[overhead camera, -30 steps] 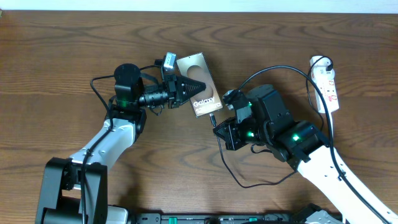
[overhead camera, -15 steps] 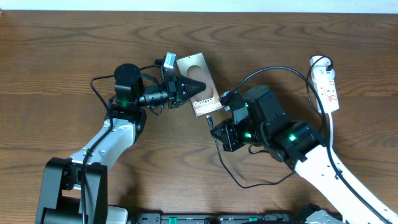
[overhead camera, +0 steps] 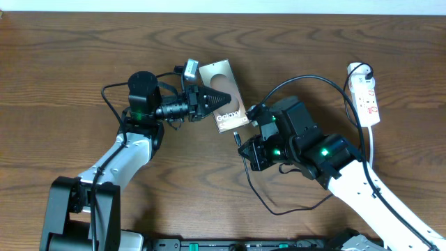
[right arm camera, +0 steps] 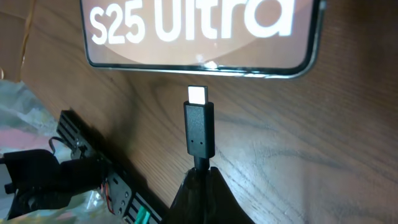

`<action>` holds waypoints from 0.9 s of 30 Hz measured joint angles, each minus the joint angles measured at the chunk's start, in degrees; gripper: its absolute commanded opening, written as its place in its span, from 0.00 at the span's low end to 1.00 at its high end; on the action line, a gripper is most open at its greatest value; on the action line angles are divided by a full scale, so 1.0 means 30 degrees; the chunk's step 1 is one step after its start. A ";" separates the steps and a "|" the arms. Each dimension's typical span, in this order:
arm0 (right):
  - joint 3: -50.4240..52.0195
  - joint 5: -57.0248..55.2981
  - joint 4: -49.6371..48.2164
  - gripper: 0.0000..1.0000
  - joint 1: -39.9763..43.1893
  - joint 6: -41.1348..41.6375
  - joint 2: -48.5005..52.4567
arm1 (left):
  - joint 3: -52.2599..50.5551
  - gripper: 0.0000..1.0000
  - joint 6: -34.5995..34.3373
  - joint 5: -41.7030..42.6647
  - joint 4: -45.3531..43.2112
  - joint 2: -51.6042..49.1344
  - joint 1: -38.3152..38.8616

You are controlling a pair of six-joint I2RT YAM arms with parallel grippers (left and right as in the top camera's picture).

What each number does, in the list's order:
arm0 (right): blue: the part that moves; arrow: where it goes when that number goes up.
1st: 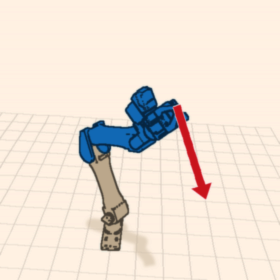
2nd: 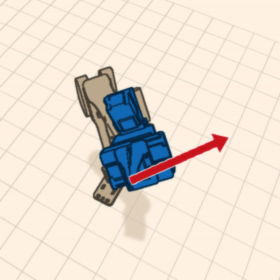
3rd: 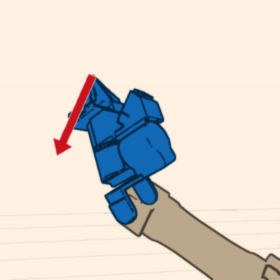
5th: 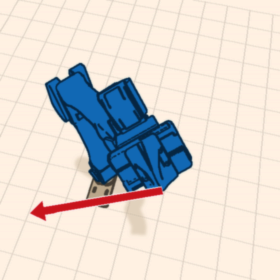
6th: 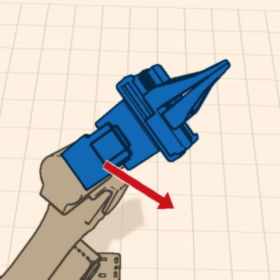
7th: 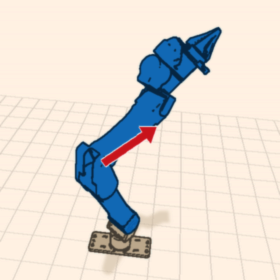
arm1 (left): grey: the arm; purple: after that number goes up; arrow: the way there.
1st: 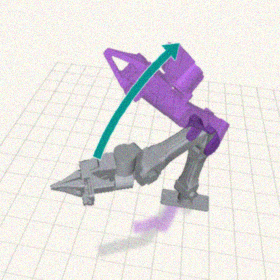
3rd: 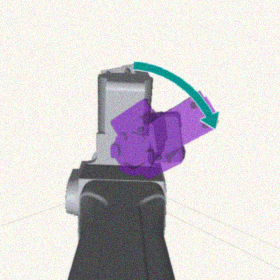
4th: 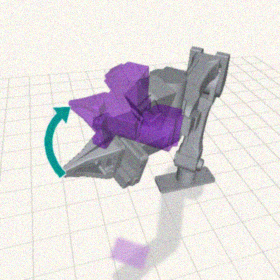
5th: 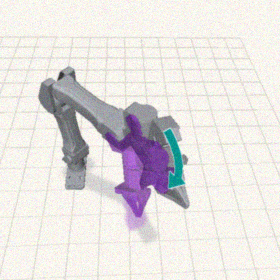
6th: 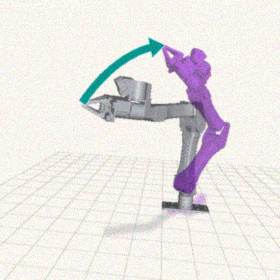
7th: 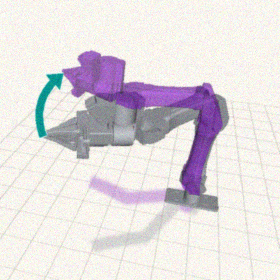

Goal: Plug charger to phone and switch on socket

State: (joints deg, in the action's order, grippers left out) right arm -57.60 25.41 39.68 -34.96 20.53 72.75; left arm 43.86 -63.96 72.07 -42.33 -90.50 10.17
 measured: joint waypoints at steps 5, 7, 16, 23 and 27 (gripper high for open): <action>0.0000 -0.0204 -0.0022 0.01 0.0000 -0.0015 0.0000 | 0.0000 0.07 0.0648 0.0022 0.0000 0.0000 0.0000; 0.0007 -0.0277 -0.0029 0.01 0.0000 -0.0058 0.0000 | 0.0000 0.07 0.0852 0.0022 0.0000 0.0000 0.0000; 0.0007 -0.0335 -0.0051 0.01 0.0000 -0.0481 0.0000 | 0.0000 0.07 0.0984 0.0022 0.0000 0.0000 0.0000; 0.0007 -0.0342 -0.0342 0.01 0.0000 -0.0714 -0.0022 | 0.0000 0.07 0.0984 0.0022 0.0000 0.0000 0.0000; 0.0007 -0.0342 -0.0546 0.01 0.0000 -0.0772 -0.0022 | 0.0000 0.07 0.0984 0.0022 0.0007 0.0000 0.0000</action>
State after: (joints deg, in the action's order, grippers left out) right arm -57.58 24.38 38.04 -34.96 18.22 72.69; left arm 43.86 -61.01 72.14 -42.30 -90.50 10.17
